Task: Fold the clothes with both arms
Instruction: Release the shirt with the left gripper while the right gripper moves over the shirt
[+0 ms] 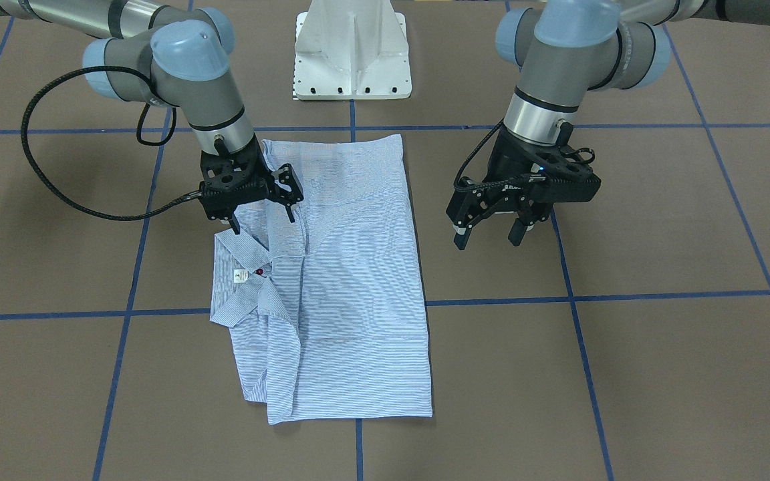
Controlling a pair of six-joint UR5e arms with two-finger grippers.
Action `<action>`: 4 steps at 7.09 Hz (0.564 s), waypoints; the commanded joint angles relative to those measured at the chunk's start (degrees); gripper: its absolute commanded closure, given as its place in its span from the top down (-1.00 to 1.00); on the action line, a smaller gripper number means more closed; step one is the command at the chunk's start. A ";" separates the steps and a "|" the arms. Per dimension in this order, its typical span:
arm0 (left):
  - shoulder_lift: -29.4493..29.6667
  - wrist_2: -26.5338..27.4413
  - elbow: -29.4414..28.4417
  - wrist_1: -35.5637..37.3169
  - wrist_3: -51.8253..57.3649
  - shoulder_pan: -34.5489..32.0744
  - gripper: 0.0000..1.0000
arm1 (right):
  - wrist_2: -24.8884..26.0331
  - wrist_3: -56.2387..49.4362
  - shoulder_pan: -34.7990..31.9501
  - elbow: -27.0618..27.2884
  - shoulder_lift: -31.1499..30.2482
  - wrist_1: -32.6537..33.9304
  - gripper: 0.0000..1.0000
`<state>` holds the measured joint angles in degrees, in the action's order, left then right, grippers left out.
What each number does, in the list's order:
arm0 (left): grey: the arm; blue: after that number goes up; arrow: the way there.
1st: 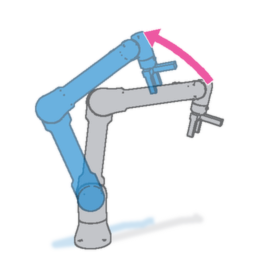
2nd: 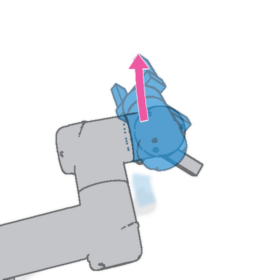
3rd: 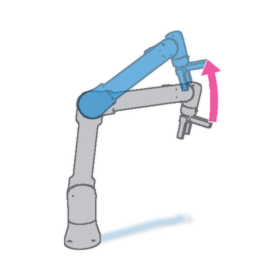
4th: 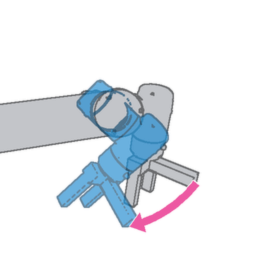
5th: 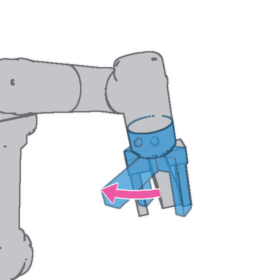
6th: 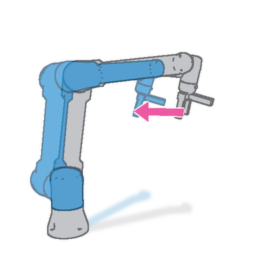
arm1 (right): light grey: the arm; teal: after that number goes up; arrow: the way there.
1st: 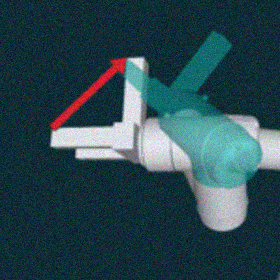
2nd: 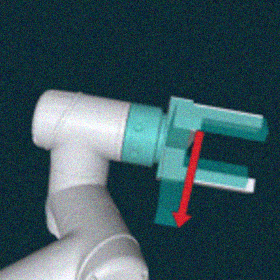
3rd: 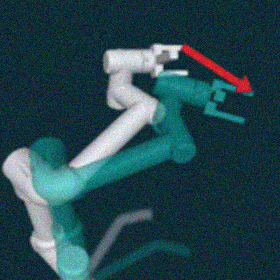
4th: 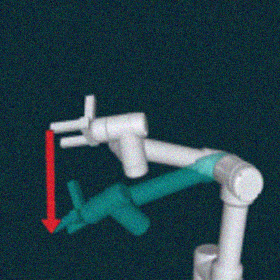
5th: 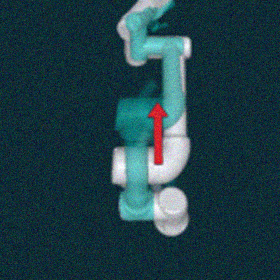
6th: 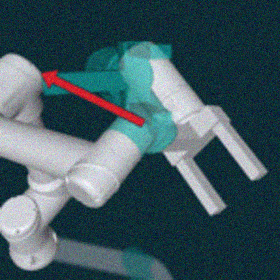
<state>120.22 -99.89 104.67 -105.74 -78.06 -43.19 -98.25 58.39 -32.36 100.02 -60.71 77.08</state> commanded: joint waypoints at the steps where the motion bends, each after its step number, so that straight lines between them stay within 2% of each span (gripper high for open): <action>1: -1.39 -1.09 1.23 1.24 0.01 0.13 1.00 | 3.06 -2.93 2.38 -8.04 5.40 0.00 0.99; 4: -1.39 -1.10 1.15 1.24 -0.07 0.30 1.00 | 3.42 -4.94 3.71 -10.81 5.51 0.87 0.99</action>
<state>118.85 -100.97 105.82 -104.52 -78.06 -42.98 -94.93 54.67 -29.04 90.16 -55.23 77.31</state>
